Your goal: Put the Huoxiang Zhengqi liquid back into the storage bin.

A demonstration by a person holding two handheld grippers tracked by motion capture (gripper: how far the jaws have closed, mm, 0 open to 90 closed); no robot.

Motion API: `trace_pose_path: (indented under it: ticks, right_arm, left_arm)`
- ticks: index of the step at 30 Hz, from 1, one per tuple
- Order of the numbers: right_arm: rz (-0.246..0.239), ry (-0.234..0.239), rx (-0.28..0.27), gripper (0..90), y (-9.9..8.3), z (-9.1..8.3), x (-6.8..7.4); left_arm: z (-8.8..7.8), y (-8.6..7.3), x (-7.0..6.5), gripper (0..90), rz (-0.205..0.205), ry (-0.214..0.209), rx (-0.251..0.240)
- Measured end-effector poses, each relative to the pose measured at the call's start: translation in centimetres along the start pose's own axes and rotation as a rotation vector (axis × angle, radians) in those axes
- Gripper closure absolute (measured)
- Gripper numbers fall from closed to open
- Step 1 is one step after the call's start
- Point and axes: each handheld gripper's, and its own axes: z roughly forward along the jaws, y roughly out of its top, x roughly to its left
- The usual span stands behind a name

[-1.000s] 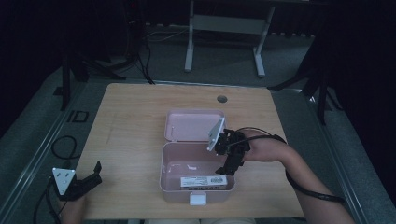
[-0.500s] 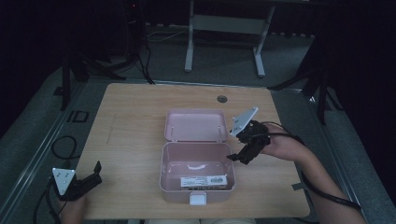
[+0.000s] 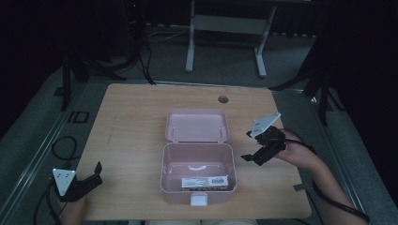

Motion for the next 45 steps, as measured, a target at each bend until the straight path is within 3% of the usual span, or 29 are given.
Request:
trace_pose_path:
  ticks: [3, 9, 14, 22, 23, 25, 30, 31, 35, 41, 45]
  right_arm:
    - [0.031, -0.008, -0.024, 13.4, -1.5, 0.7, -0.2]
    - [0.114, -0.076, -0.115, 13.4, -4.3, 2.0, -0.8]
    - [0.175, -0.074, -0.152, 13.4, -6.4, 3.4, -1.0]
    - [0.248, -0.208, -0.218, 13.3, -9.4, 5.6, -0.9]
    - [0.248, -0.208, -0.218, 13.3, -9.4, 5.6, -0.9]
    - [0.29, -0.261, -0.254, 13.3, -10.3, 6.0, -0.9]
    - [0.369, -0.319, -0.322, 13.2, -11.7, 6.4, -0.8]
    - [0.395, -0.353, -0.344, 13.2, -12.2, 6.5, -0.8]
    - [0.455, -0.413, -0.384, 13.0, -13.5, 6.5, -0.7]
    - [0.531, -0.52, -0.391, 12.7, -15.0, 6.3, -0.5]
    - [0.572, -0.536, -0.387, 12.7, -15.9, 6.3, -0.5]
  left_arm:
    - [0.0, 0.0, 0.0, 1.6, 0.0, 0.001, 0.0]
    - [0.0, 0.0, 0.0, 1.7, 0.001, 0.001, 0.001]
    - [0.0, 0.0, 0.0, 1.7, 0.0, 0.001, 0.0]
    - [0.0, 0.0, 0.0, 1.6, 0.0, 0.0, 0.002]
    - [0.0, 0.0, 0.0, 1.6, 0.0, 0.0, 0.002]
    - [0.0, 0.0, 0.0, 1.6, 0.001, 0.0, 0.002]
    - [0.0, 0.0, 0.0, 1.6, 0.001, 0.0, 0.001]
    - [0.0, 0.0, 0.0, 1.6, 0.001, 0.0, 0.0]
    - [0.0, 0.0, 0.0, 1.7, 0.0, 0.0, 0.0]
    - [0.0, 0.0, 0.0, 1.6, 0.0, 0.001, 0.0]
    - [0.0, 0.0, 0.0, 1.6, 0.0, 0.001, 0.0]
